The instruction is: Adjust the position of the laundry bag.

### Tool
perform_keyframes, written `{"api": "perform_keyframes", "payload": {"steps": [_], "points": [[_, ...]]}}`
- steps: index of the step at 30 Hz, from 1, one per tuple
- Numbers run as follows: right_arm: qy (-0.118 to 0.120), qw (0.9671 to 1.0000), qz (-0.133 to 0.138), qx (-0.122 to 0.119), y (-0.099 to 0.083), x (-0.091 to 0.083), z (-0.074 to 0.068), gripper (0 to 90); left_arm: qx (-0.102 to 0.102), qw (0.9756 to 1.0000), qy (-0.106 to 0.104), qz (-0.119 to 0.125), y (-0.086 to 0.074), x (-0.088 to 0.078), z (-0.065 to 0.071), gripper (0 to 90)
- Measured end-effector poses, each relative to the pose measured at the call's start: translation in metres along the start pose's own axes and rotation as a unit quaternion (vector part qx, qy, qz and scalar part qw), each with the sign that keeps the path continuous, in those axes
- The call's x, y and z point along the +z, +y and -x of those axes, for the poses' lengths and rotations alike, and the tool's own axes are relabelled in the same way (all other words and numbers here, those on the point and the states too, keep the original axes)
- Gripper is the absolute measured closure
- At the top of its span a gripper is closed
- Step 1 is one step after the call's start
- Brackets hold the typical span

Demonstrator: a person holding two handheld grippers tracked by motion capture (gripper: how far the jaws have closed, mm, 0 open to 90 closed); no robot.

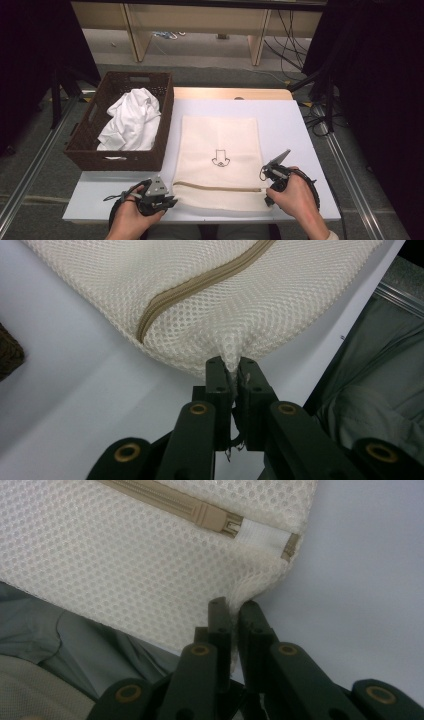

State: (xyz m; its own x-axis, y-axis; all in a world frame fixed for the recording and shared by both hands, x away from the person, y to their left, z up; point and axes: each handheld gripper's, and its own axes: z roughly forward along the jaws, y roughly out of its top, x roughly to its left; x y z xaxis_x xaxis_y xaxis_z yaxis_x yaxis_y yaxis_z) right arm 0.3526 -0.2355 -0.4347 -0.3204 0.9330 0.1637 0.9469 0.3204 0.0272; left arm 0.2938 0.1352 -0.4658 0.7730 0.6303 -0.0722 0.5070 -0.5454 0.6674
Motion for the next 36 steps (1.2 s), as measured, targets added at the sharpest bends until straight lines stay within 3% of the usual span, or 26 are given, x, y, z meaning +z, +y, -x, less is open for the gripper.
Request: {"api": "perform_keyframes", "payload": {"steps": [2, 4, 8, 10, 11, 12, 13, 20, 30, 33, 35, 36], "points": [[-0.002, 0.9998, -0.012, -0.015, 0.001, -0.001, 0.000, 85.8, 0.003, 1.0000, 0.000, -0.002, -0.001, -0.001, 0.000, 84.9], [-0.004, 0.9998, -0.015, -0.011, 0.001, -0.001, -0.002, 85.7, 0.007, 1.0000, 0.000, -0.003, -0.002, -0.002, -0.001, 84.9], [-0.003, 0.9996, -0.018, -0.022, 0.002, 0.002, -0.004, 85.4, -0.005, 1.0000, 0.000, -0.005, -0.005, -0.002, -0.002, 84.7], [-0.001, 0.9998, -0.013, -0.012, 0.002, 0.003, -0.006, 85.4, -0.009, 0.9999, -0.001, -0.005, -0.006, -0.002, -0.002, 84.6], [-0.004, 0.9996, -0.007, -0.026, 0.002, 0.004, -0.005, 85.3, -0.013, 0.9999, -0.003, -0.004, -0.007, -0.003, -0.002, 84.6], [-0.002, 0.9999, -0.008, -0.015, 0.002, 0.005, -0.007, 85.3, -0.011, 0.9999, 0.001, -0.004, -0.007, -0.003, -0.003, 84.5], [-0.001, 0.9994, -0.021, -0.027, 0.003, 0.004, -0.007, 85.1, -0.011, 0.9999, 0.000, -0.006, -0.008, -0.004, -0.003, 84.4], [0.005, 0.9992, -0.024, -0.032, 0.003, 0.005, -0.005, 83.1, -0.014, 0.9998, -0.008, -0.008, -0.011, -0.004, -0.002, 82.9], [0.000, 0.9994, -0.024, -0.025, 0.001, 0.005, -0.008, 83.9, -0.009, 0.9998, -0.009, -0.012, -0.014, -0.005, -0.001, 82.7], [0.005, 0.9997, -0.018, -0.015, 0.001, 0.005, -0.009, 81.6, -0.017, 0.9997, -0.011, -0.009, -0.014, -0.007, -0.001, 79.4], [0.012, 0.9989, -0.020, -0.041, 0.000, 0.003, -0.003, 77.2, -0.016, 0.9998, -0.008, -0.006, -0.014, -0.011, -0.001, 72.3], [0.015, 0.9995, -0.015, -0.023, 0.000, 0.002, -0.005, 74.1, -0.016, 0.9998, -0.008, -0.006, -0.014, -0.011, -0.001, 66.6]]}}
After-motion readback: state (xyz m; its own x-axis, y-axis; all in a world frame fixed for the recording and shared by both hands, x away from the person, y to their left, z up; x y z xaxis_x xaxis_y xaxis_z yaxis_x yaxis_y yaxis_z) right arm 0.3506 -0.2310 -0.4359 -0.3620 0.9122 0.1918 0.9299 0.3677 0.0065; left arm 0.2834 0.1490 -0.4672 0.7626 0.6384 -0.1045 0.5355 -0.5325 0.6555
